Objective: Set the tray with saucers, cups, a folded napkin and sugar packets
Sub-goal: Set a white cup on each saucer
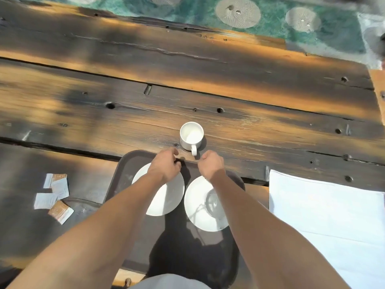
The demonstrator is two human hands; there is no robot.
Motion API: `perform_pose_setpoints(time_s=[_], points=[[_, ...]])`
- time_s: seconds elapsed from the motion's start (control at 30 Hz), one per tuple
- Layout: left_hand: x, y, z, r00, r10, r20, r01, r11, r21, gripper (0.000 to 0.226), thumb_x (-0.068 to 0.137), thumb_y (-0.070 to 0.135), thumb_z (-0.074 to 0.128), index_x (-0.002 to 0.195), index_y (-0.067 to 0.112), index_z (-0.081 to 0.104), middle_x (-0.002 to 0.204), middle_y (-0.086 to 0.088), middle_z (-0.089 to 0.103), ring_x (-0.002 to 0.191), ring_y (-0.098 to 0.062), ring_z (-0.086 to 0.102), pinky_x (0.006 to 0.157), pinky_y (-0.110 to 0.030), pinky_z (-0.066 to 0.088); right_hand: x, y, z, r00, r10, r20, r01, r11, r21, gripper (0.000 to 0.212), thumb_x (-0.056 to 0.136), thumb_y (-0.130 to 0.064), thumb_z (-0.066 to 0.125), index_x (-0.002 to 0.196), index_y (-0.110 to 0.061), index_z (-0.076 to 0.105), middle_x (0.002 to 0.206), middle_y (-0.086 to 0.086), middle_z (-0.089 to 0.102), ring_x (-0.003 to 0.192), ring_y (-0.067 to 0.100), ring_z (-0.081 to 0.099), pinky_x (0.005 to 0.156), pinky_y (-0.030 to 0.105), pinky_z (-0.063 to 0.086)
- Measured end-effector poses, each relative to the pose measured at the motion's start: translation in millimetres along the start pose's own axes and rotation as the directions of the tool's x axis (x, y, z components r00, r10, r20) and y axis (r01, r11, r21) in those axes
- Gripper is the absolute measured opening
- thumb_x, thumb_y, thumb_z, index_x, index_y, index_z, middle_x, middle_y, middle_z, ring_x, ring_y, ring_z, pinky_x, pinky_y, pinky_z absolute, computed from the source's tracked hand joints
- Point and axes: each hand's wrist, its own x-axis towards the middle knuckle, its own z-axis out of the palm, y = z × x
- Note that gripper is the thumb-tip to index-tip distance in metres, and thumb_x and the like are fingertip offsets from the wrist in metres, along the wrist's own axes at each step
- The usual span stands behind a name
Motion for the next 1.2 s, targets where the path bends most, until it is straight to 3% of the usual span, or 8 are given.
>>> perform_pose_setpoints(time_s=[0.3,0.47,0.57,0.67,0.73,0.8,0.9,1.2], points=[[37.5,11.9,10.4,0.989,-0.076,-0.126,0.058,0.989,-0.140,0.054,0.091,0.021,0.063,0.138,0.010,0.039,0.132,-0.012,0.053,0.116,-0.031,0.054,0.102,-0.040,0.040,45.5,7.6,-6.1,0.997,-0.024,-0.067,0.031,0.994,0.105,0.044,0.087,-0.019,0.063,0.129,-0.012,0.051,0.117,0.011,0.063,0.113,0.029,0.056,0.099,0.040,0.047],[56.1,14.0,9.9,0.988,-0.092,-0.125,0.064,0.975,-0.211,0.069,0.085,0.021,0.073,0.142,0.011,0.037,0.137,-0.012,0.052,0.112,-0.029,0.061,0.103,-0.042,0.044,64.6,1.8,-8.0,0.996,-0.077,0.049,0.062,0.966,0.252,0.070,0.076,-0.016,0.075,0.140,-0.025,0.047,0.132,0.004,0.059,0.123,0.025,0.053,0.105,0.036,0.043],[62.4,15.9,9.5,0.992,-0.092,-0.086,0.063,0.955,-0.290,0.079,0.080,0.017,0.079,0.145,0.014,0.034,0.139,-0.009,0.052,0.097,-0.020,0.067,0.094,-0.038,0.052,77.0,2.3,-6.0,0.990,-0.106,0.095,0.078,0.963,0.257,0.091,0.072,-0.016,0.079,0.150,-0.030,0.034,0.142,0.002,0.053,0.128,0.026,0.052,0.110,0.042,0.041],[67.7,16.2,10.0,0.996,-0.070,-0.056,0.048,0.946,-0.321,0.094,0.074,0.015,0.084,0.150,0.017,0.029,0.142,-0.006,0.051,0.107,-0.022,0.065,0.099,-0.039,0.050,85.0,3.5,0.7,0.981,-0.138,0.140,0.082,0.935,0.345,0.102,0.067,-0.010,0.082,0.152,-0.034,0.030,0.141,0.000,0.054,0.128,0.026,0.054,0.106,0.047,0.045],[69.2,15.8,12.0,0.998,-0.042,-0.046,0.024,0.938,-0.347,0.101,0.070,0.017,0.088,0.152,0.020,0.029,0.139,0.001,0.054,0.110,-0.020,0.063,0.097,-0.028,0.048,88.2,3.6,5.7,0.976,-0.172,0.137,0.103,0.908,0.405,0.103,0.064,-0.011,0.084,0.150,-0.036,0.032,0.141,-0.002,0.055,0.130,0.025,0.052,0.106,0.049,0.045],[68.5,15.9,14.0,0.998,-0.003,-0.061,-0.020,0.926,-0.377,0.097,0.066,0.021,0.090,0.146,0.028,0.037,0.122,0.010,0.059,0.106,-0.015,0.063,0.087,-0.017,0.045,88.8,1.8,10.4,0.969,-0.211,0.131,0.136,0.891,0.433,0.100,0.063,-0.014,0.086,0.147,-0.038,0.037,0.141,-0.003,0.055,0.131,0.025,0.051,0.106,0.049,0.044],[69.5,16.8,15.1,0.998,-0.014,-0.066,-0.016,0.898,-0.439,0.090,0.065,0.020,0.091,0.141,0.031,0.044,0.117,0.010,0.061,0.107,-0.015,0.061,0.093,-0.025,0.047,87.8,-0.3,14.1,0.963,-0.237,0.125,0.148,0.860,0.489,0.100,0.059,-0.012,0.090,0.144,-0.032,0.043,0.138,0.002,0.056,0.131,0.027,0.050,0.104,0.052,0.045],[51.6,11.3,4.9,0.998,0.010,-0.061,-0.039,0.866,-0.498,0.085,0.068,0.006,0.087,0.138,0.033,0.046,0.111,0.015,0.061,0.099,-0.014,0.066,0.091,-0.025,0.051,62.5,-11.5,7.4,0.965,-0.233,0.119,0.152,0.870,0.469,0.107,0.045,-0.036,0.093,0.140,-0.041,0.044,0.131,-0.005,0.061,0.123,0.023,0.056,0.103,0.047,0.048]])
